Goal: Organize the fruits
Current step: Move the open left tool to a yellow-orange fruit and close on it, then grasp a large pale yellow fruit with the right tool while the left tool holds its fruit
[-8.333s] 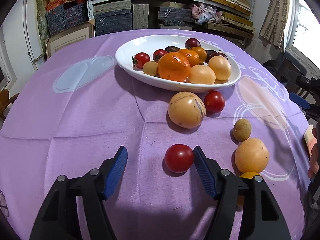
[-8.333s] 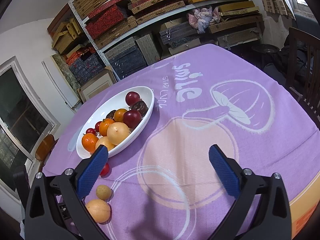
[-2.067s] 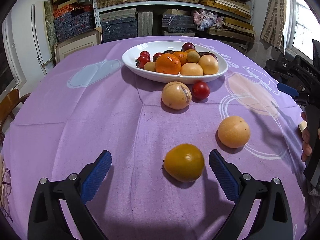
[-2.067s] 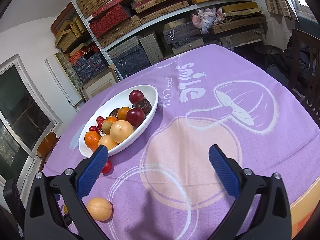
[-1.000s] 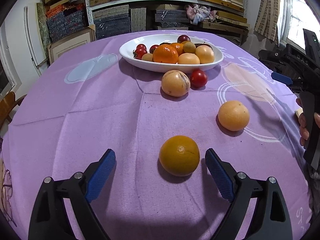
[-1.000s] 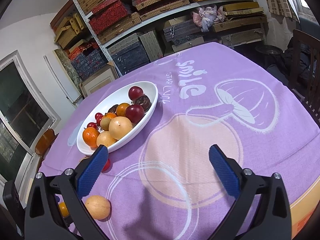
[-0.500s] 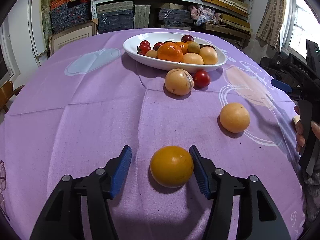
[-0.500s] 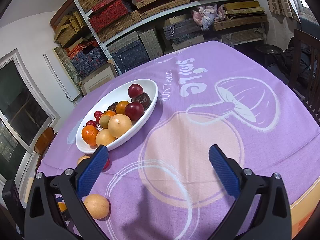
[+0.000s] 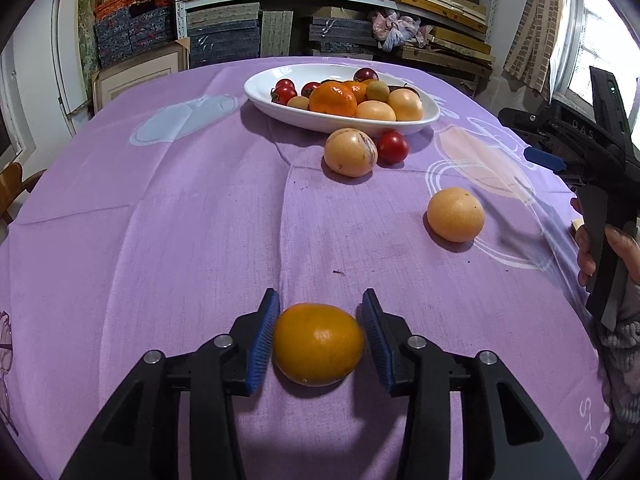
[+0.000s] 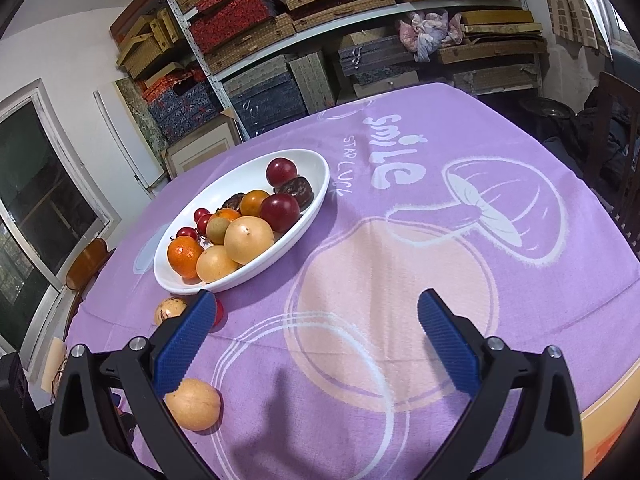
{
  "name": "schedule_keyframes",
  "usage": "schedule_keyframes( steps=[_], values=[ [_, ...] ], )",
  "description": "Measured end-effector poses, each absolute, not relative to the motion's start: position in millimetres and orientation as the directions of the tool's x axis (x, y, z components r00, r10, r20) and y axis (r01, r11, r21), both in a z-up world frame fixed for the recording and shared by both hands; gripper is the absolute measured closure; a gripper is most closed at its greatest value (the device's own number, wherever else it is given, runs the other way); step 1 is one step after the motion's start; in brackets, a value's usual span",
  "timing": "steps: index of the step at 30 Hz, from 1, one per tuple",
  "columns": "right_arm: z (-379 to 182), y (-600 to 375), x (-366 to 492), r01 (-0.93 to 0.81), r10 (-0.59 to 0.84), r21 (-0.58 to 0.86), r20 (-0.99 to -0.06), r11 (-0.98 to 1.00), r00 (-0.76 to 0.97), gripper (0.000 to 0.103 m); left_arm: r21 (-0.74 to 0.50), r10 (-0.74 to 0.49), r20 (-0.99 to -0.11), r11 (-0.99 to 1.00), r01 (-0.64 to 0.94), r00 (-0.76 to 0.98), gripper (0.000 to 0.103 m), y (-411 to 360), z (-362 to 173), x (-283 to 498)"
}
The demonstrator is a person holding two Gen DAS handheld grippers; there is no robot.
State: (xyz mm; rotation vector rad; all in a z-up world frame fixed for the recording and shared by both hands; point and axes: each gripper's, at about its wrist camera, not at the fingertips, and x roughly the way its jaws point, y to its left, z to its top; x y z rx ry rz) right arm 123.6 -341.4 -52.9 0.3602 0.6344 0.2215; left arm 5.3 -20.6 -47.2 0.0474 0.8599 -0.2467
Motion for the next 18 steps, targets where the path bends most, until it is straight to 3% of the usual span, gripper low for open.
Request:
schedule_keyframes(
  steps=[1,6,9,18],
  values=[
    [-52,-341,124,-0.094,0.310,0.393,-0.536,0.915,0.785,0.004,-0.067,-0.204,-0.754,0.969,0.236,0.625,0.044,-20,-47,4],
    [-52,-341,123,-0.096,0.311,0.389,-0.538,0.916,0.784,0.004,-0.051,-0.195,-0.750,0.970,0.239,0.632,0.044,-18,-47,-5],
    [-51,-340,123,-0.096,0.311,0.390,-0.536,0.916,0.785,0.004,-0.052,-0.196,-0.756,0.969,0.241,0.624,0.059,-15,-49,-9],
    [-51,-339,124,-0.098,0.313,0.391,-0.536,0.915,0.784,0.004,-0.039,-0.191,-0.763,0.967,0.250,0.618,0.059,-13,-49,-19]
  ],
)
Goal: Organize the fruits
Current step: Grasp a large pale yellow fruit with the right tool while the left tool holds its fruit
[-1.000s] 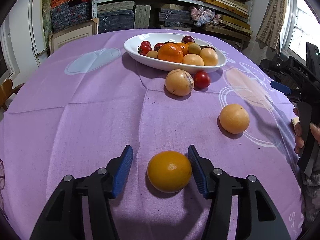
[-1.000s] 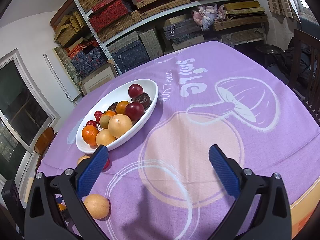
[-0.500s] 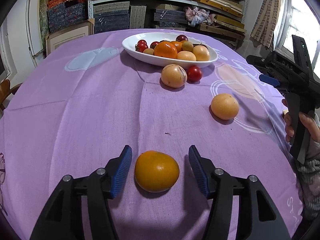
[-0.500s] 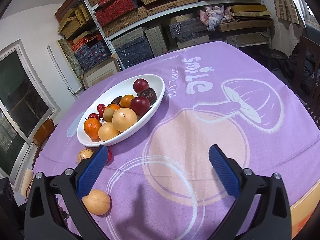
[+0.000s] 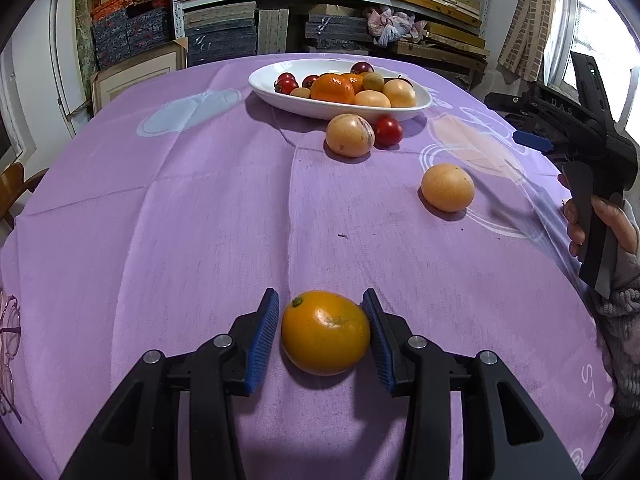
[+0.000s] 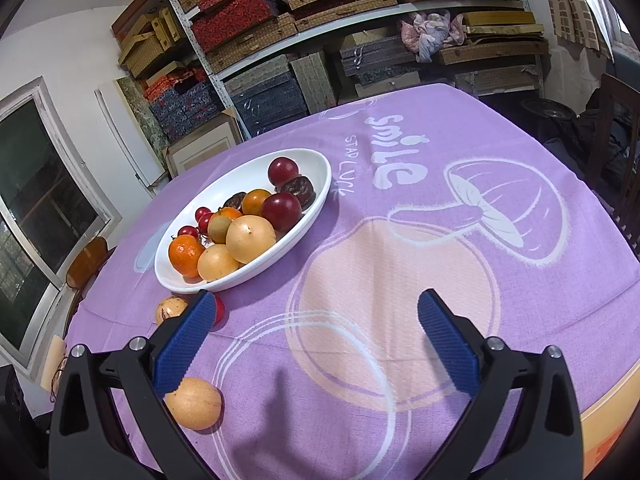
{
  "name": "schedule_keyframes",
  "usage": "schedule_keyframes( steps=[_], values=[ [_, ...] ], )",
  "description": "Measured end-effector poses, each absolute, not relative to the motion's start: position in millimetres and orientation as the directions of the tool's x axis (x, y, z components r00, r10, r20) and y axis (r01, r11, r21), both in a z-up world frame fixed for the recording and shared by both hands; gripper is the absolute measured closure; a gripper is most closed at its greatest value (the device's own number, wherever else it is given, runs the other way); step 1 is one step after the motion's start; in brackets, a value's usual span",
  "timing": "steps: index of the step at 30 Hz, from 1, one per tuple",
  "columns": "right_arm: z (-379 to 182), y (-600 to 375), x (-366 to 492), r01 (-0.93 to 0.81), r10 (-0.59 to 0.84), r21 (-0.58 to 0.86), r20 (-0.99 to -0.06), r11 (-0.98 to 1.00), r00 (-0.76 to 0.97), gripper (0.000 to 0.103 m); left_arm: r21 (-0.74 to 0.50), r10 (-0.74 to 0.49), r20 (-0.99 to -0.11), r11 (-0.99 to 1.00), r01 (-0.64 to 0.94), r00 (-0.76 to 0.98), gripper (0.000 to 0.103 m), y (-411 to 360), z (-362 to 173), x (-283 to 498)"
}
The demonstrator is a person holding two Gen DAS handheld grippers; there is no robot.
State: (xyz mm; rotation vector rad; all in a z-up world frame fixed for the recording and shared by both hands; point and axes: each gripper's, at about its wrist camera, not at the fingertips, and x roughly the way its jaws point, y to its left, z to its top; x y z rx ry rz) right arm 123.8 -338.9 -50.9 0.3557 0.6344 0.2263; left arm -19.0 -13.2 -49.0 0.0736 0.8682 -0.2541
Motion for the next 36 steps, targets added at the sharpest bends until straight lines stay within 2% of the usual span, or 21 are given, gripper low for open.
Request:
schedule_keyframes(
  steps=[7,10,16,22,23,24,25,26,32,36],
  values=[
    [-40,-316,112,-0.208,0.364,0.331,-0.531,0.921,0.765,0.004,-0.063,-0.210,-0.762,0.965,0.253,0.613,0.059,-5,-49,-29],
    [-34,-293,97,-0.288,0.388,0.262,-0.556,0.921,0.735,0.004,-0.079,-0.219,-0.752,0.966,0.244,0.622,0.064,-1,-49,-32],
    [-53,-239,67,-0.422,0.384,0.108,-0.653,0.900,0.653,0.004,-0.117,-0.243,-0.743,0.965,0.236,0.623,0.064,4,-49,-31],
    [-63,-217,60,-0.452,0.359,0.038,-0.667,0.891,0.653,0.004,-0.127,-0.248,-0.742,0.964,0.234,0.623,0.064,6,-48,-31],
    [-64,-217,61,-0.452,0.359,0.038,-0.669,0.891,0.652,0.006,-0.128,-0.249,-0.742,0.964,0.234,0.623,0.064,6,-48,-31],
    [-64,-216,62,-0.455,0.361,0.040,-0.670,0.890,0.648,0.015,-0.129,-0.250,-0.741,0.964,0.234,0.623,0.064,6,-48,-31],
    [-64,-216,63,-0.459,0.367,0.046,-0.674,0.887,0.641,0.030,-0.131,-0.252,-0.741,0.963,0.234,0.622,0.064,6,-48,-31],
    [-65,-215,67,-0.464,0.371,0.053,-0.682,0.884,0.630,0.033,-0.132,-0.252,-0.741,0.963,0.234,0.622,0.064,6,-48,-31],
    [-68,-207,74,-0.469,0.360,0.041,-0.701,0.882,0.615,0.036,-0.133,-0.254,-0.741,0.963,0.234,0.622,0.064,6,-48,-32],
    [-71,-203,79,-0.471,0.349,0.035,-0.721,0.881,0.599,0.044,-0.132,-0.253,-0.741,0.963,0.234,0.622,0.064,6,-48,-32]
  ],
)
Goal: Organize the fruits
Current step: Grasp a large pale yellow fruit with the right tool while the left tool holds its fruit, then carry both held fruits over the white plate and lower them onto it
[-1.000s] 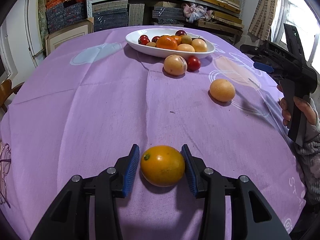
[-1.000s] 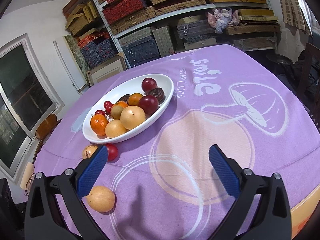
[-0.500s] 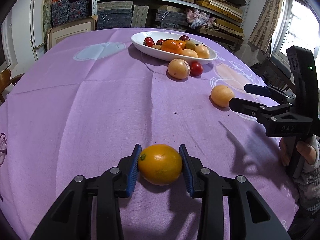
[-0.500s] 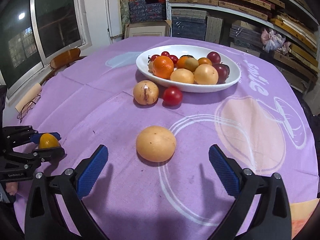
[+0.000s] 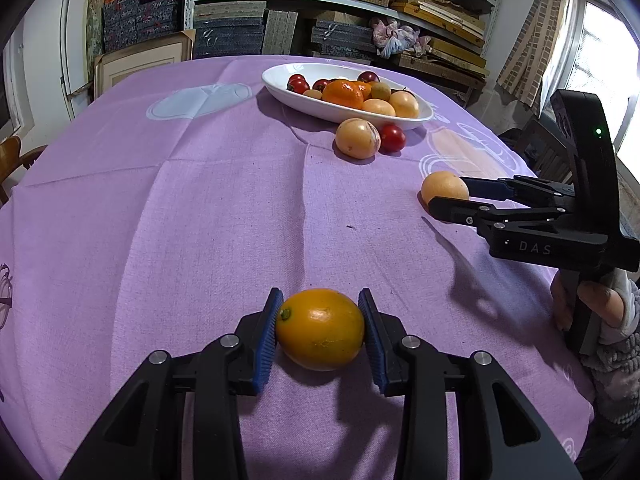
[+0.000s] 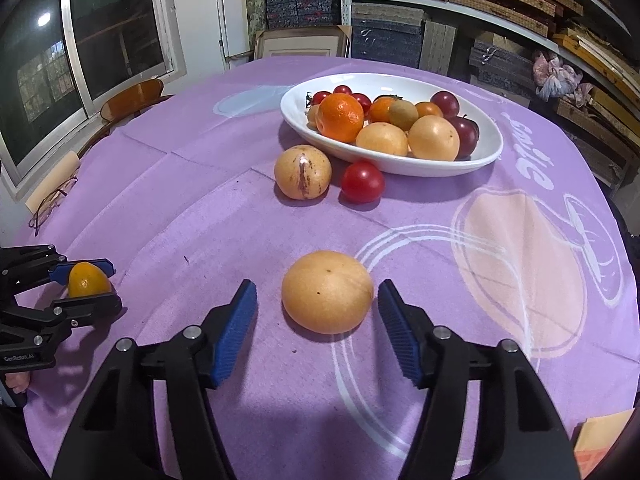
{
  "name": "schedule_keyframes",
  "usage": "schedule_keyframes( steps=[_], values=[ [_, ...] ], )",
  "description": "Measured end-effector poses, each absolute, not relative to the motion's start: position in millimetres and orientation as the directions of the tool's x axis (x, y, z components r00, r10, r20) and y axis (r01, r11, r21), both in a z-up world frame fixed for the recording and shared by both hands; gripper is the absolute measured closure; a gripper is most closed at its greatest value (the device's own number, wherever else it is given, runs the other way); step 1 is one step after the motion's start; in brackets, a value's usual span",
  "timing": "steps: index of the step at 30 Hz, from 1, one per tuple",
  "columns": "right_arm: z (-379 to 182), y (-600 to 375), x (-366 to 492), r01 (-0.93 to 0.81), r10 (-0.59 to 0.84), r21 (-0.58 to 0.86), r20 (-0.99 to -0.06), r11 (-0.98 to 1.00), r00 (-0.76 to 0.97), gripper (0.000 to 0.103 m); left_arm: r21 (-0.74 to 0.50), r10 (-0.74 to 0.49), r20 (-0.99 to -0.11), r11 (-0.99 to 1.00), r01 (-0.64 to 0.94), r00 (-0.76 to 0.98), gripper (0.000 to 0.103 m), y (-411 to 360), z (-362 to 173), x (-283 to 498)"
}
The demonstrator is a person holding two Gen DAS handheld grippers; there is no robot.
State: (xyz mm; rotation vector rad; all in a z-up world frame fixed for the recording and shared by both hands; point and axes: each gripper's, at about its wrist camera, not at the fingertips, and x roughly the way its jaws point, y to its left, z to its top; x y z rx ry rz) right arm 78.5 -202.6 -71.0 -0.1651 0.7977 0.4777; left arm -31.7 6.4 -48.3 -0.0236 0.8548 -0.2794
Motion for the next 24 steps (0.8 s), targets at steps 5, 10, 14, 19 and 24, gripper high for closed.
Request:
schedule_keyframes(
  steps=[5,10,14,19,24],
  values=[
    [-72,-206,84,-0.467,0.360,0.062,-0.729,0.882,0.583,0.055,-0.133,-0.253,-0.741,0.963,0.234,0.622,0.064,6,-48,-32],
    [-72,-209,85,-0.471,0.379,0.085,-0.724,0.878,0.577,0.056,-0.131,-0.251,-0.741,0.964,0.233,0.623,0.064,6,-48,-32],
    [-69,-216,85,-0.466,0.397,0.114,-0.717,0.877,0.573,0.056,-0.153,-0.268,-0.750,0.960,0.236,0.604,0.064,9,-47,-29],
    [-53,-229,84,-0.461,0.412,0.130,-0.695,0.878,0.589,0.056,-0.132,-0.246,-0.753,0.965,0.227,0.610,0.064,16,-30,-14],
    [-27,-242,98,-0.438,0.391,0.109,-0.672,0.892,0.629,0.056,-0.049,-0.204,-0.718,0.968,0.244,0.665,0.064,15,7,23]
  ],
)
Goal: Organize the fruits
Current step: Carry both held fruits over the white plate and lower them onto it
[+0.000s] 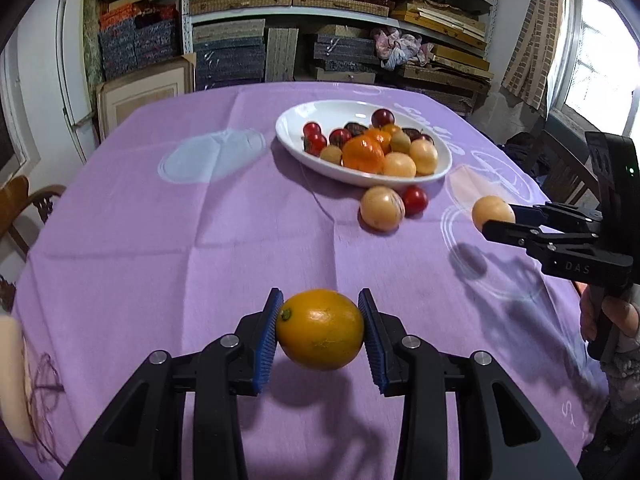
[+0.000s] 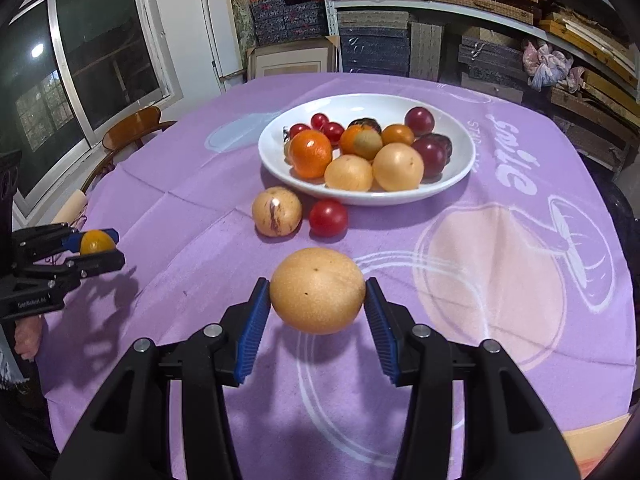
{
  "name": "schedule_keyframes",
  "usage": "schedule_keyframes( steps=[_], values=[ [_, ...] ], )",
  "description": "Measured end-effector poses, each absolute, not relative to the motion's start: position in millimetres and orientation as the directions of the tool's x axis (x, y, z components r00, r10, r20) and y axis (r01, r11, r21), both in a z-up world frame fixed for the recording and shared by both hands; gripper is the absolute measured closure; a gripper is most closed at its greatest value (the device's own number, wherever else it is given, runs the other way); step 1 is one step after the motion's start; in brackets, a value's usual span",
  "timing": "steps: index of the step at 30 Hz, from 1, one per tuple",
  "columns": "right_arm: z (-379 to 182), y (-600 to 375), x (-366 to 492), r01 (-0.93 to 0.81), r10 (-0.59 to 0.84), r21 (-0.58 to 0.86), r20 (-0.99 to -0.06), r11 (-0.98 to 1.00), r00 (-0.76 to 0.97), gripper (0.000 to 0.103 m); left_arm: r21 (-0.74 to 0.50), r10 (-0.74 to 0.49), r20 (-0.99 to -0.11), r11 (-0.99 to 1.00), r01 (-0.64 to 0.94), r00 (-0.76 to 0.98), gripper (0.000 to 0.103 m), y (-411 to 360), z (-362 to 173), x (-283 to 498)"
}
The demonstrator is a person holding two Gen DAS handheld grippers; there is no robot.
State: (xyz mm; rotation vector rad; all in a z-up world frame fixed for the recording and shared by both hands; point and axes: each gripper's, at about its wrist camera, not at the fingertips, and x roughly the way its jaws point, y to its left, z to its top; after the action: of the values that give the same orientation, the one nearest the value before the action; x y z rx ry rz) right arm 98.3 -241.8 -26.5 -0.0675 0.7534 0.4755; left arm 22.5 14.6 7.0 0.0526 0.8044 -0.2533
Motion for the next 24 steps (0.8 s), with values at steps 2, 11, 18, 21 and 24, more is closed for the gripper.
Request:
schedule_keyframes(
  steps=[2,11,18,21,24],
  values=[
    [-14,-247,112,-0.422,0.386,0.113,-0.658,0.900,0.647,0.056,-0.040,-0.198,-0.703,0.970,0.240,0.683,0.064,11,20,48],
    [21,-243,210,-0.356,0.334,0.097,-0.631,0.930,0.701,0.056,-0.037,-0.182,-0.684,0.976,0.215,0.706,0.064,-30,44,186],
    [8,-226,293,-0.333,0.288,0.068,-0.677,0.941,0.677,0.056,-0.067,-0.184,-0.715,0.978,0.195,0.675,0.064,-56,31,277],
    [-2,-220,313,-0.333,0.285,0.068,-0.693,0.940,0.662,0.056,-0.076,-0.181,-0.744,0.979,0.188,0.643,0.064,-64,17,304],
    [-11,-216,325,-0.337,0.286,0.070,-0.704,0.939,0.651,0.055,-0.090,-0.186,-0.768,0.979,0.184,0.612,0.064,-68,3,321]
  ],
)
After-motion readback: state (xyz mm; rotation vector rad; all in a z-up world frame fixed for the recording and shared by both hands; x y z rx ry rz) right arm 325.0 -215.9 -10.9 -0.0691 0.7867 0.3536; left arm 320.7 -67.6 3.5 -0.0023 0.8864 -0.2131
